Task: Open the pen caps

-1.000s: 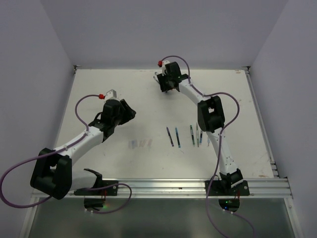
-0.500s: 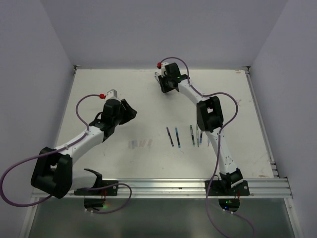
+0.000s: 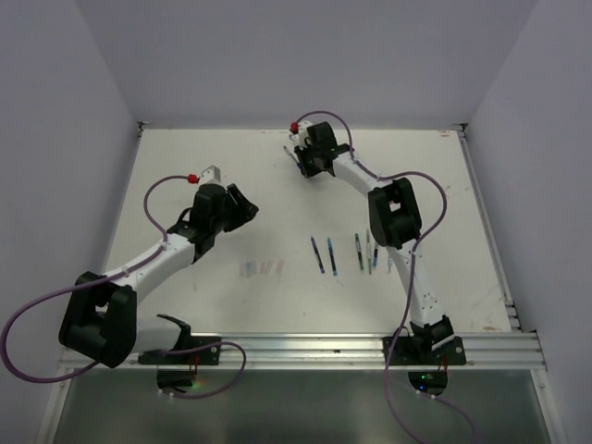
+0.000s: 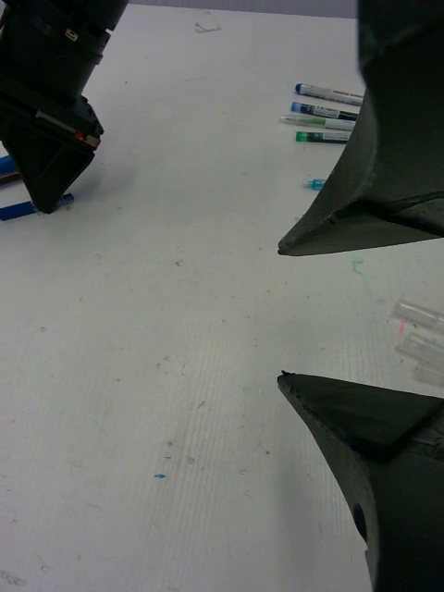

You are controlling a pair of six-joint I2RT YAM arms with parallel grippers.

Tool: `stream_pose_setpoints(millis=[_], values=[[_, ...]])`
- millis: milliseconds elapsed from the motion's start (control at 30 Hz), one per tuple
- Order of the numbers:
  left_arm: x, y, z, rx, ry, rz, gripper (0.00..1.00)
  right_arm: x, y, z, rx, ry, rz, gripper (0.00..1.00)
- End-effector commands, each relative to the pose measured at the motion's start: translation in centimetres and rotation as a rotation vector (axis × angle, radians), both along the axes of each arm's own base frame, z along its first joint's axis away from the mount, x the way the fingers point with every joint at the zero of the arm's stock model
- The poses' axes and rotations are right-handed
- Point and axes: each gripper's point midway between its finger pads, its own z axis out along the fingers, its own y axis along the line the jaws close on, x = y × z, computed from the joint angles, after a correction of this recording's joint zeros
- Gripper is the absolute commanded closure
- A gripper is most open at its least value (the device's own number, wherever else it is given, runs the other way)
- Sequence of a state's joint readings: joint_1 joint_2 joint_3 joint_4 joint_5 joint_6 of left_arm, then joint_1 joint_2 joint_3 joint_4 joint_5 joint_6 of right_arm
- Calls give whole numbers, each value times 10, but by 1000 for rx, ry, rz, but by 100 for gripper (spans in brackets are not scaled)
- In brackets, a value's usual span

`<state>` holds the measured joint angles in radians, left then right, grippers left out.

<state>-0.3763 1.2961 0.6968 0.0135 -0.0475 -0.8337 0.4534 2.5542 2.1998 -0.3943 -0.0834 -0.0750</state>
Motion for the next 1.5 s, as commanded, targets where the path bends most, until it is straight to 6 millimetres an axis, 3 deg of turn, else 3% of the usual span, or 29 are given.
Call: stream_pose_setpoints(millis=[0, 67, 133, 167, 200, 233, 300, 367, 400, 433, 500, 533, 700, 900, 967, 1000, 1033, 1133, 1233, 1300, 1333, 1400, 1467], values=[[15, -8, 30, -57, -72, 2, 44, -26, 16, 31, 30, -19, 62, 100], [16, -9, 31, -67, -75, -1, 44, -32, 19, 52, 73, -42, 54, 100], [19, -10, 36, -84, -87, -6, 44, -54, 24, 79, 116, -60, 72, 100], [19, -13, 39, -106, -93, -23, 44, -72, 21, 68, 116, -18, 73, 100], [20, -15, 42, -117, -98, -33, 44, -85, 26, 97, 145, -54, 94, 100], [21, -17, 43, -129, -95, -40, 44, -95, 29, 104, 155, -69, 108, 100], [22, -21, 48, -165, -98, -59, 44, -134, 38, 113, 192, -37, 137, 100], [21, -27, 51, -205, -91, -82, 44, -159, 46, 116, 198, -25, 162, 100], [20, -29, 51, -218, -90, -89, 44, -182, 54, 106, 186, 6, 188, 100], [19, -30, 50, -227, -84, -92, 43, -191, 57, 121, 203, -17, 192, 100], [14, -33, 49, -264, -70, -102, 43, -220, 66, 116, 208, 16, 216, 100], [12, -33, 51, -277, -72, -103, 42, -227, 67, 130, 228, -7, 219, 100], [2, -33, 52, -339, -73, -96, 41, -267, 77, 139, 255, 6, 248, 100], [-7, -32, 53, -355, -77, -99, 42, -292, 80, 153, 298, -4, 257, 100], [-9, -35, 56, -373, -88, -113, 46, -297, 82, 153, 300, -1, 256, 100], [-11, -36, 55, -379, -88, -123, 51, -301, 84, 151, 294, -1, 260, 100], [-12, -37, 56, -388, -93, -131, 69, -302, 84, 149, 292, 3, 260, 100], [-15, -41, 58, -408, -100, -161, 98, -304, 86, 148, 294, 8, 254, 100], [-16, -42, 61, -407, -107, -171, 100, -303, 87, 151, 300, 5, 230, 100], [-16, -40, 63, -399, -115, -164, 100, -303, 85, 150, 299, 9, 212, 94], [-17, -39, 66, -396, -125, -163, 100, -303, 83, 150, 298, 12, 203, 82], [-16, -36, 67, -388, -131, -151, 100, -305, 81, 147, 302, 15, 195, 71], [-16, -35, 69, -385, -138, -147, 100, -308, 78, 143, 298, 25, 192, 68]])
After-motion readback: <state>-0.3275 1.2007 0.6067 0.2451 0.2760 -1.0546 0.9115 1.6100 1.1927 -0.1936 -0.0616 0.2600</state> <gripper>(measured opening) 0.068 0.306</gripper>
